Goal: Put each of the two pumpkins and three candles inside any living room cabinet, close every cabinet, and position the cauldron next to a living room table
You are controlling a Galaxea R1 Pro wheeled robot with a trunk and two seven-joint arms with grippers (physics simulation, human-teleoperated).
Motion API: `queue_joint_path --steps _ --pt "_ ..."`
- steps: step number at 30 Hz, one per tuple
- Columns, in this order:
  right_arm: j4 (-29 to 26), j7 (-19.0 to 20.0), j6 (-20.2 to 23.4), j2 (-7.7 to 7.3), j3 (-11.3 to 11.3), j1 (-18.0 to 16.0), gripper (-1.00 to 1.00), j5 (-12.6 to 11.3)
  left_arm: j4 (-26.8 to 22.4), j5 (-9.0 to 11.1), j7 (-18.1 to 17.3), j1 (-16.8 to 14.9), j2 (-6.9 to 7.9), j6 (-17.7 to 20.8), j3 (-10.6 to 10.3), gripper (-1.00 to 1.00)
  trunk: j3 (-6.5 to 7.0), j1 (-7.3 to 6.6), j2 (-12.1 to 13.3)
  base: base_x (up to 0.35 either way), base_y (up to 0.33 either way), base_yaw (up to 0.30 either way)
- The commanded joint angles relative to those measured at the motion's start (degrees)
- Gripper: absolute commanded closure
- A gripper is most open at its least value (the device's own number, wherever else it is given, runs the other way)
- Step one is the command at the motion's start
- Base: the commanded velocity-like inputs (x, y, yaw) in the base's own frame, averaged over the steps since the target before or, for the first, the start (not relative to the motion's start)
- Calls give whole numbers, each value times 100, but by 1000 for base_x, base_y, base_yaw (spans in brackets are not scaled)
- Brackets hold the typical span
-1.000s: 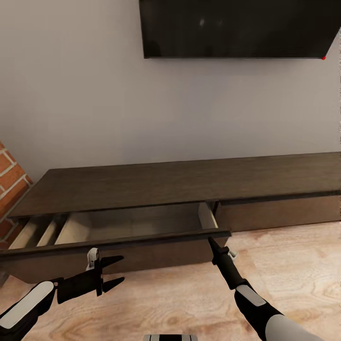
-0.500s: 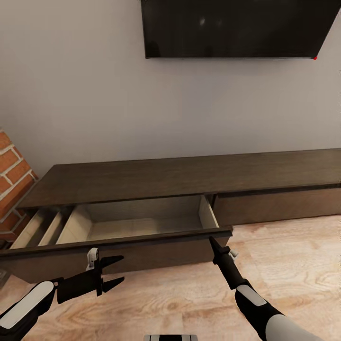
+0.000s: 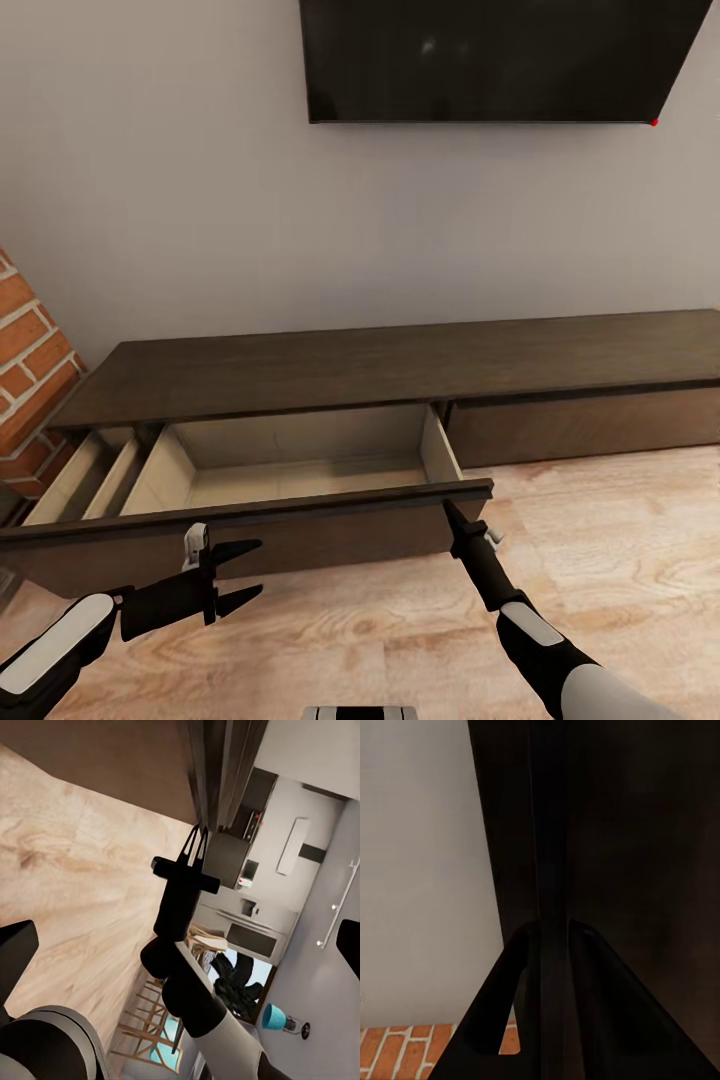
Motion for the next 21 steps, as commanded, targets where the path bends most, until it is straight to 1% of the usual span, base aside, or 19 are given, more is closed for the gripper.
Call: queue_joint_path --steps 1,9,21 --pt "378 10 54 -3 96 2 100 -36 5 -14 -44 -7 5 -1 -19 -100 -6 0 -1 -8 0 0" --pt "372 11 50 -3 96 1 100 -36 5 -14 -44 -7 5 -1 -19 -100 -6 0 -1 -80 0 0" --pt "372 13 49 -3 96 2 100 -30 5 -14 -40 -7 5 -1 -19 -100 -6 0 -1 -6 0 0"
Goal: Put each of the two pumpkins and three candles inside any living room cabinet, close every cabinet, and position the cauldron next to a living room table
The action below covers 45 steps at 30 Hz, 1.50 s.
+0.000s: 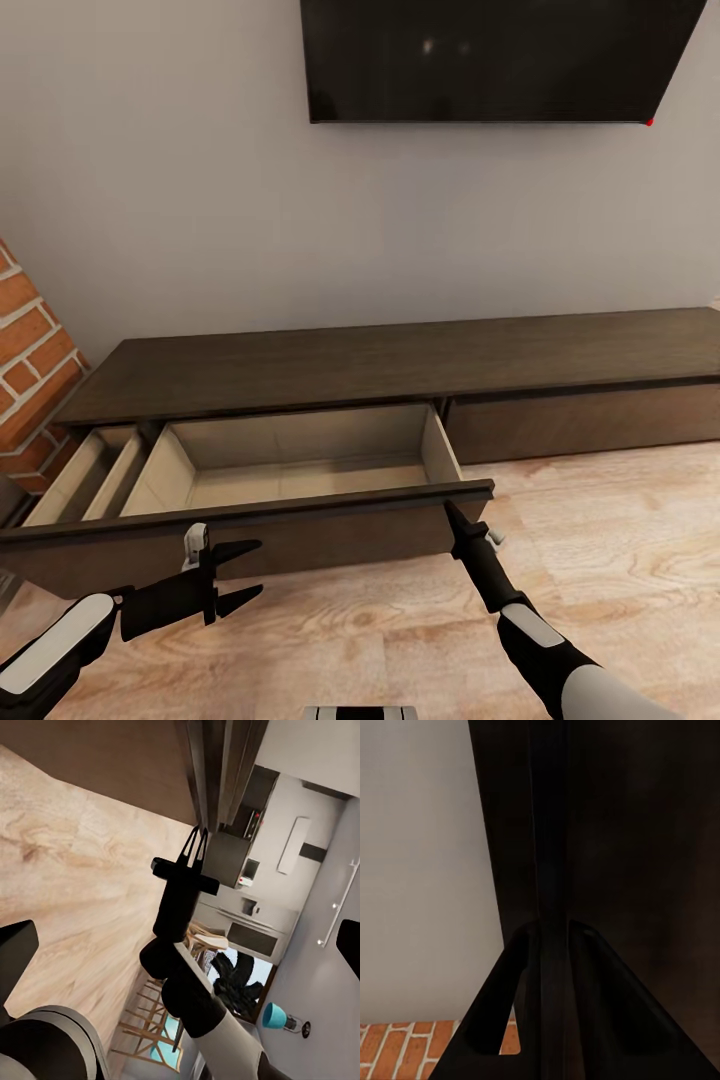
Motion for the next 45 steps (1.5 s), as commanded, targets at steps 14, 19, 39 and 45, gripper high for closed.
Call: queue_joint_path --steps 14,19,39,45 --pt "315 -70 59 -4 93 0 -100 -41 13 -14 -39 -7 5 -3 -19 -100 -5 0 -1 -58 0 0" --pt "322 -70 60 -6 93 -2 -100 -41 13 -14 -39 -7 5 -4 -19 -100 -5 0 -1 -5 0 0" --pt "323 -70 61 -12 93 -2 -100 -41 13 -19 -39 -7 5 -2 -19 -100 -5 0 -1 -126 0 0" --pt "323 -70 60 -12 93 -1 -100 -35 13 -21 -39 -7 5 -5 -19 -100 -5 0 -1 -338 0 0"
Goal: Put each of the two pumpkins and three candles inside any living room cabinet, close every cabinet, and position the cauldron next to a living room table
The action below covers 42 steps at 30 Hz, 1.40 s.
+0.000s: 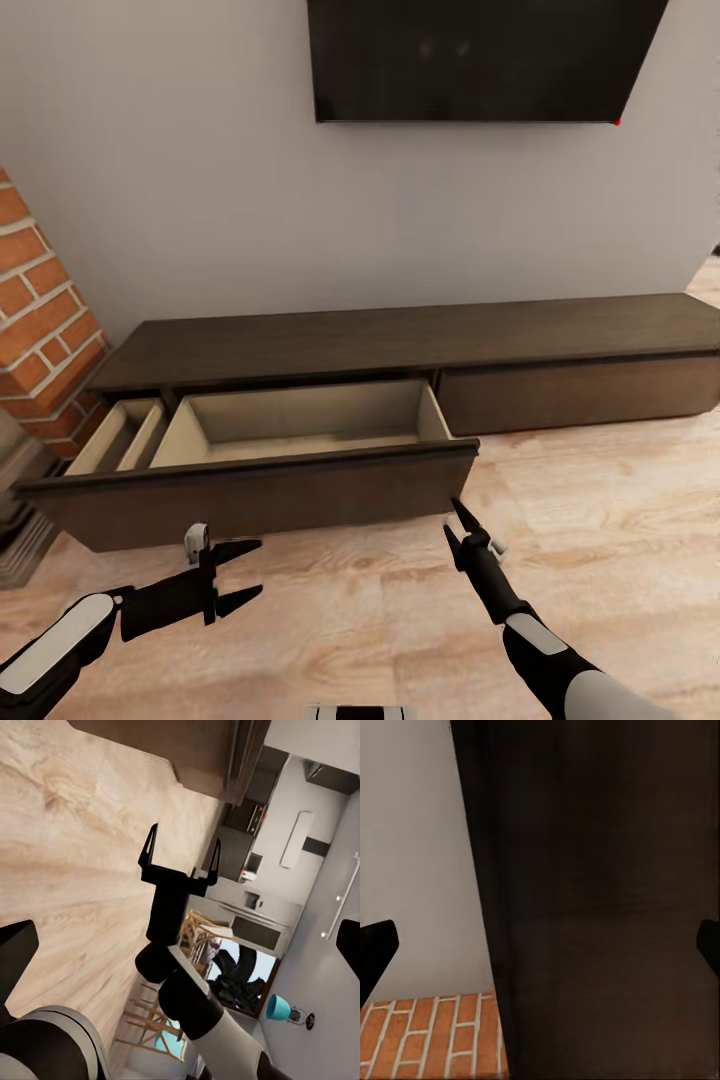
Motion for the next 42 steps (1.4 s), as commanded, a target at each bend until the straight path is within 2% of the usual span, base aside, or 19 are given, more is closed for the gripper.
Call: queue_joint_path --steps 1,10,14,19,22,25,27,33,36,39,42 --pt "3 18 58 -3 26 -4 -100 -60 4 -13 -44 -6 6 1 -18 -100 -4 -5 -2 -339 0 0" --pt "3 -5 63 -3 29 -4 -100 -44 4 -16 -42 -6 6 -4 -18 -100 -4 -5 -2 -339 0 0" --pt "3 -131 99 -3 34 -4 -100 -41 4 -16 -25 -6 6 -5 -18 -100 -4 -5 -2 -339 0 0" --pt "-41 -914 127 -3 51 -4 -100 -36 4 -16 -10 -6 5 -6 -18 -100 -4 -5 -2 -173 0 0" --pt "-65 -1086 148 2 95 -2 -100 -36 3 -16 -9 -6 5 -6 -18 -100 -4 -5 -2 -30 0 0" --pt "-77 -1161 211 5 282 -4 -100 -42 -2 -15 -9 -6 6 -2 -12 -100 -4 -5 -2 -9 0 0" --pt "-70 -1237 417 -1 427 -1 -100 -41 19 -10 -4 -6 6 1 -2 -100 -4 -5 -2 -3 0 0" --pt "-39 -1926 649 -19 563 -3 -100 -14 27 -8 7 -6 10 3 -4 -100 -4 -5 -2 0 0 0" --pt "-25 -2089 678 -13 827 0 -100 345 44 -15 15 -6 26 3 17 -100 -4 -5 -2 0 0 0" --pt "-18 -2120 746 -14 911 -2 -100 686 47 -16 19 -6 37 3 24 -100 -4 -5 -2 0 0 0" --pt "-4 -2089 765 -35 939 6 -100 885 48 -10 24 -6 40 3 32 -100 -4 -5 -2 0 0 0"
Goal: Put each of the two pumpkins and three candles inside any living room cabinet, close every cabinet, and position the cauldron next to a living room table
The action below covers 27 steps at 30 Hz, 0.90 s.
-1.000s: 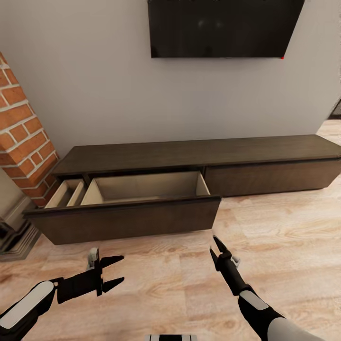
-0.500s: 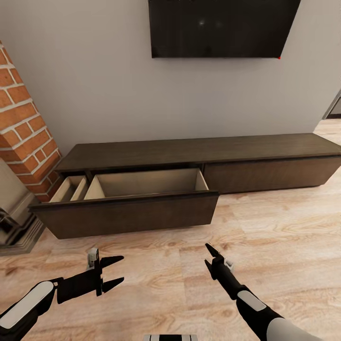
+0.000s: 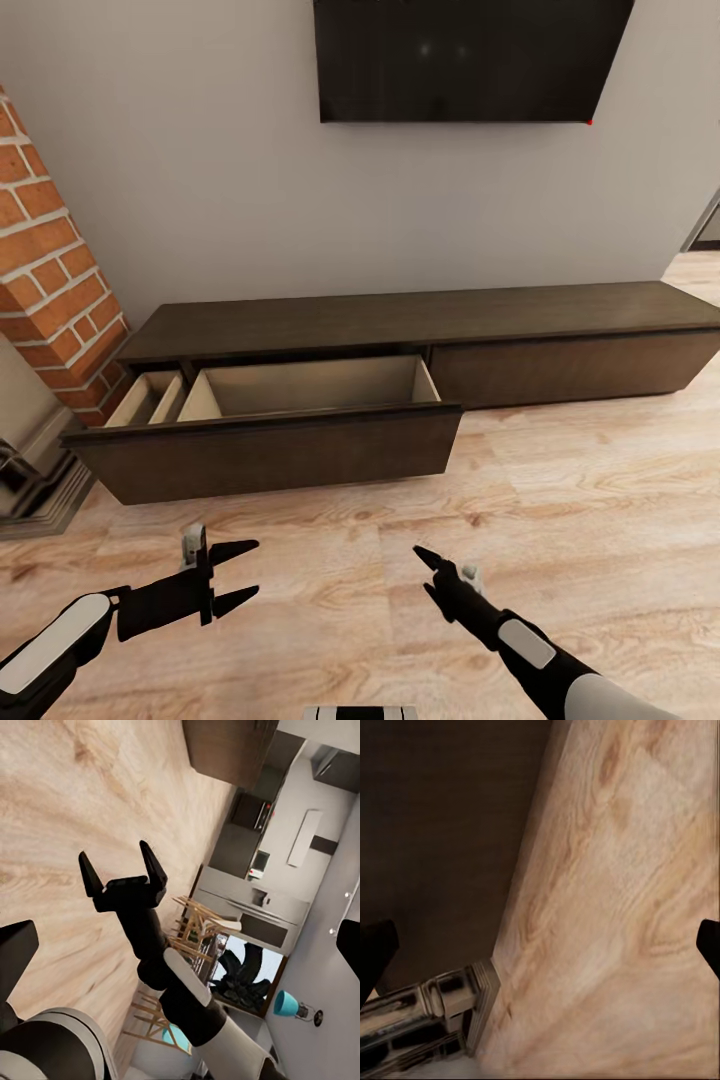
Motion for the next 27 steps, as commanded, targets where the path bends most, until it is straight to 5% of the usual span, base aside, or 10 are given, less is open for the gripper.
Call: queue_joint_path --steps 1,8,27 --pt "4 25 28 -31 36 0 -100 -21 6 -14 -44 -6 6 -1 -19 -100 18 -4 -1 0 0 0" --pt "1 48 40 -189 38 19 -100 36 24 -95 -43 -6 12 -1 -12 -100 173 -22 9 0 0 0" --pt "5 39 179 -199 28 18 -100 17 232 -321 -49 -7 27 8 2 -100 594 -71 34 0 0 0"
